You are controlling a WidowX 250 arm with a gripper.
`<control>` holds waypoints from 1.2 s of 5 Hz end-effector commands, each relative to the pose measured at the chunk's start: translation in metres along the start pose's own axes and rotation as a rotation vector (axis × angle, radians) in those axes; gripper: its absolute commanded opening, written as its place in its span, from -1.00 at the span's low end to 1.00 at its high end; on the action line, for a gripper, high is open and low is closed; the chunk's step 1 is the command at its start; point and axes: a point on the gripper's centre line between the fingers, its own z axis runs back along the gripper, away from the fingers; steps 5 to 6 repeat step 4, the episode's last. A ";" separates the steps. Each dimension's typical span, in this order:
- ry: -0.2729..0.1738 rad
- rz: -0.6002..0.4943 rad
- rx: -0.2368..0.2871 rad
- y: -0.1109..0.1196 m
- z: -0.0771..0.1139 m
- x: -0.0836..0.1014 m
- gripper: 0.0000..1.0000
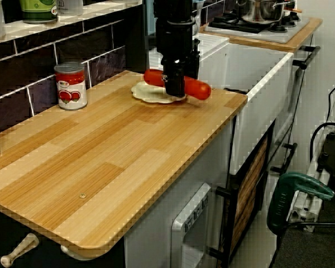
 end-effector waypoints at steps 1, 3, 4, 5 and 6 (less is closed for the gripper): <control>-0.041 -0.050 -0.059 0.008 0.043 -0.002 -1.00; -0.033 -0.200 -0.067 0.039 0.069 -0.004 -1.00; -0.056 -0.293 0.022 0.061 0.073 -0.004 -1.00; -0.056 -0.293 0.022 0.061 0.073 -0.004 -1.00; -0.056 -0.293 0.022 0.061 0.073 -0.004 -1.00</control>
